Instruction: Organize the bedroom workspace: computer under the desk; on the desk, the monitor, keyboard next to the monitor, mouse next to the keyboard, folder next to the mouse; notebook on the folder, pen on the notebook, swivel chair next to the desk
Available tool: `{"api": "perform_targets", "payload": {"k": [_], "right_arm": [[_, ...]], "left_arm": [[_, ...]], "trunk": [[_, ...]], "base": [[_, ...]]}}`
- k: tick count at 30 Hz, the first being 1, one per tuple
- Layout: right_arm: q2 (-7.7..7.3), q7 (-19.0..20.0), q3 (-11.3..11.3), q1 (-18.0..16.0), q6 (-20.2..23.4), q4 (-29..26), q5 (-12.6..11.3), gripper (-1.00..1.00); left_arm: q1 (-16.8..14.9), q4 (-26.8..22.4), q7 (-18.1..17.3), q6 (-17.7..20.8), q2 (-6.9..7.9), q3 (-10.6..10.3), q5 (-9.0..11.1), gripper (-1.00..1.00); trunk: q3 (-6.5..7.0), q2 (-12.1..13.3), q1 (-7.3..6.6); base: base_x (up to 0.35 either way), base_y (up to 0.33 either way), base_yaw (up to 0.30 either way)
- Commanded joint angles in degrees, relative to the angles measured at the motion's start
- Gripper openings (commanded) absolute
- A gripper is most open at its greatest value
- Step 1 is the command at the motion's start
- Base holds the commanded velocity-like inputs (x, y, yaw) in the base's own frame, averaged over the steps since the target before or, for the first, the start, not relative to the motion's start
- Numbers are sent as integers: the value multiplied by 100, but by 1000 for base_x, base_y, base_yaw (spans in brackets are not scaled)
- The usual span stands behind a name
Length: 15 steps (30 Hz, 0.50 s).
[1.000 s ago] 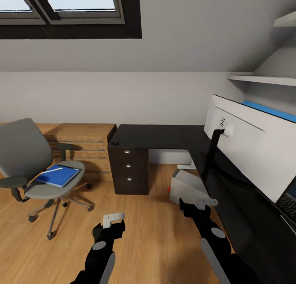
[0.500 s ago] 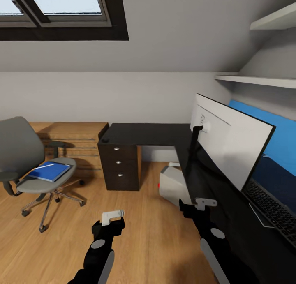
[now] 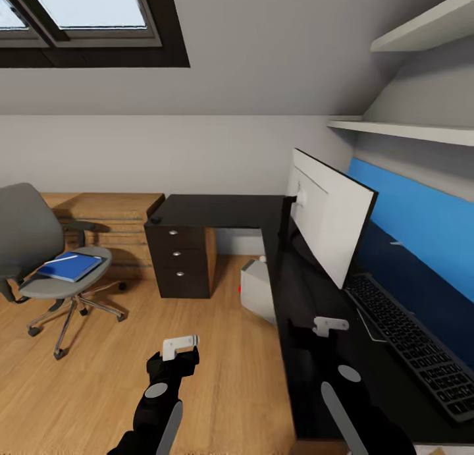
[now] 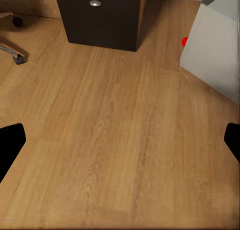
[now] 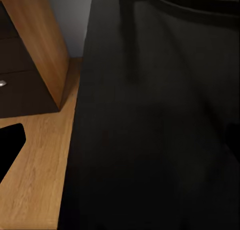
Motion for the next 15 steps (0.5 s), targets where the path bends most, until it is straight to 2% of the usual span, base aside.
{"api": "perform_targets", "payload": {"k": [1,6,15], "right_arm": [[-8,-55,18,-5,14,-8,-51,100],[-8,-53,14,-5,14,-11,-55,100],[-8,-54,14,-5,14,-11,-56,100]], "left_arm": [[-4,-8,51,19,0,-9,53,100],[-4,-8,49,19,0,-7,53,100],[-4,-8,47,34,0,-9,59,100]], "trunk": [[-6,-4,-2],[13,-4,-2],[71,-4,-2]], "base": [[-197,-299,0],[-198,-297,-83],[-199,-294,-151]]}}
